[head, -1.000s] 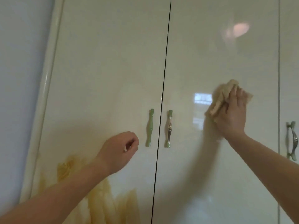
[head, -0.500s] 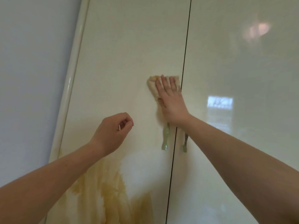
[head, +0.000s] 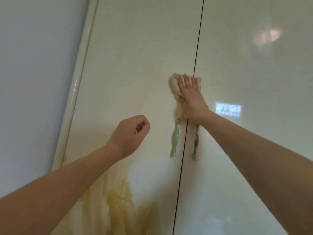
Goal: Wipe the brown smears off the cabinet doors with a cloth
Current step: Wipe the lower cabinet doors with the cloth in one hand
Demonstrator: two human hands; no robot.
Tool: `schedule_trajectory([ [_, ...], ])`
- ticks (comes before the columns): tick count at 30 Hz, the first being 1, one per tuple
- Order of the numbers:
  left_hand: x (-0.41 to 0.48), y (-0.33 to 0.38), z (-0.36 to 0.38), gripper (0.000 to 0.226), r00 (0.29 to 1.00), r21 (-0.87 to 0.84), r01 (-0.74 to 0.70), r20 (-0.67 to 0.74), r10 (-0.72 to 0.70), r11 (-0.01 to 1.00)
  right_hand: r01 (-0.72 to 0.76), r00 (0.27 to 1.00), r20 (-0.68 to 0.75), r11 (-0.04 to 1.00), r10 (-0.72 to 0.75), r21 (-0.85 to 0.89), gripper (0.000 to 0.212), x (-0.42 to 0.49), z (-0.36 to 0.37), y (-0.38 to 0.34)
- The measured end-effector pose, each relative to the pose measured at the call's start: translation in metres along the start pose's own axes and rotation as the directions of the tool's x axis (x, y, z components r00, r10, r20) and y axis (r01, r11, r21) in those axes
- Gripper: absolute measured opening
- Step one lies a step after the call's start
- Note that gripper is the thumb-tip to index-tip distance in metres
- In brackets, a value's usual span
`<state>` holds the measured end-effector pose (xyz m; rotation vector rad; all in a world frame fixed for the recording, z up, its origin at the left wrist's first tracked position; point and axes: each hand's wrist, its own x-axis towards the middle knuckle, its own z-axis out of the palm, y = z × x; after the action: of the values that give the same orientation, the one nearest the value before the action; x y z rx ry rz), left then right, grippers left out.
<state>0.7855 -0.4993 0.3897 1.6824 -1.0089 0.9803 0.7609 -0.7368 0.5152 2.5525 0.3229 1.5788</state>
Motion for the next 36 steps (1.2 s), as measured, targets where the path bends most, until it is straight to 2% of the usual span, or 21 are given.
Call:
schedule_trajectory([
  [4,-0.002,-0.004,-0.015,0.017,0.999,0.053,0.032,0.016,-0.033,0.998,-0.017,1.000,-0.021,0.999,0.016,-0.045,0.064,0.008,0.001,-0.012],
  [8,-0.003,-0.006,-0.030,0.016,0.998,0.074,0.051,-0.027,-0.049,0.996,-0.057,0.997,-0.048,0.997,0.055,-0.048,0.067,0.045,0.027,-0.066],
  [10,-0.004,-0.014,-0.035,0.016,0.995,0.076,0.069,-0.080,-0.063,0.995,0.025,0.998,-0.055,0.999,-0.027,-0.030,0.067,0.036,0.051,-0.090],
  [12,-0.006,-0.024,-0.040,0.018,0.987,0.097,0.102,-0.136,-0.088,0.990,0.210,0.977,-0.015,0.977,-0.211,-0.027,0.070,-0.008,0.082,-0.106],
  [14,-0.014,-0.034,-0.041,0.019,0.985,0.137,0.119,-0.137,-0.101,0.983,0.441,0.895,0.081,0.897,-0.438,-0.022,0.073,-0.074,0.113,-0.118],
  [15,-0.019,-0.038,-0.041,0.020,0.989,0.158,0.124,-0.103,-0.108,0.980,0.546,0.827,0.168,0.838,-0.537,-0.004,0.071,-0.103,0.123,-0.123],
  [17,-0.032,-0.047,-0.041,0.022,0.991,0.202,0.133,-0.026,-0.130,0.970,0.707,0.656,0.350,0.707,-0.669,0.027,0.066,-0.127,0.127,-0.116],
  [18,-0.040,-0.052,-0.043,0.022,0.990,0.215,0.137,-0.008,-0.139,0.967,0.746,0.610,0.383,0.666,-0.694,0.019,0.065,-0.118,0.121,-0.109],
  [19,-0.045,-0.059,-0.045,0.019,0.990,0.221,0.139,-0.012,-0.140,0.965,0.738,0.632,0.365,0.674,-0.684,-0.017,0.064,-0.101,0.114,-0.104],
  [20,-0.049,-0.066,-0.049,0.016,0.990,0.228,0.144,-0.028,-0.141,0.963,0.680,0.710,0.302,0.730,-0.636,-0.062,0.065,-0.078,0.107,-0.102],
  [22,-0.053,-0.083,-0.061,0.015,0.984,0.229,0.173,-0.091,-0.156,0.958,0.459,0.887,0.110,0.884,-0.449,-0.092,0.068,-0.039,0.101,-0.110],
  [24,-0.060,-0.099,-0.071,0.017,0.974,0.225,0.213,-0.131,-0.187,0.951,0.284,0.959,-0.002,0.955,-0.285,-0.084,0.071,-0.035,0.117,-0.134],
  [25,-0.065,-0.107,-0.075,0.017,0.971,0.241,0.222,-0.141,-0.193,0.945,0.288,0.957,-0.015,0.954,-0.290,-0.078,0.074,-0.048,0.133,-0.149],
  [27,-0.079,-0.118,-0.079,0.018,0.967,0.276,0.243,-0.145,-0.210,0.930,0.474,0.880,0.079,0.878,-0.469,-0.065,0.076,-0.109,0.172,-0.175],
  [29,-0.091,-0.123,-0.081,0.016,0.966,0.309,0.256,-0.105,-0.235,0.916,0.655,0.730,0.270,0.755,-0.627,-0.017,0.068,-0.176,0.185,-0.180],
  [31,-0.095,-0.125,-0.082,0.015,0.965,0.358,0.253,-0.035,-0.258,0.899,0.749,0.585,0.410,0.660,-0.700,0.058,0.063,-0.183,0.166,-0.157],
  [32,-0.094,-0.124,-0.083,0.015,0.967,0.375,0.238,-0.006,-0.254,0.896,0.752,0.573,0.407,0.654,-0.711,0.083,0.061,-0.164,0.152,-0.140],
  [33,-0.092,-0.122,-0.083,0.015,0.970,0.384,0.219,0.013,-0.242,0.897,0.730,0.622,0.365,0.682,-0.693,0.052,0.060,-0.136,0.134,-0.125],
  [34,-0.090,-0.122,-0.084,0.015,0.974,0.384,0.201,0.018,-0.225,0.901,0.671,0.713,0.282,0.741,-0.642,-0.011,0.060,-0.100,0.116,-0.111],
  [36,-0.085,-0.122,-0.086,0.014,0.983,0.363,0.169,0.005,-0.183,0.916,0.447,0.893,0.112,0.886,-0.435,-0.125,0.065,-0.027,0.088,-0.101],
])
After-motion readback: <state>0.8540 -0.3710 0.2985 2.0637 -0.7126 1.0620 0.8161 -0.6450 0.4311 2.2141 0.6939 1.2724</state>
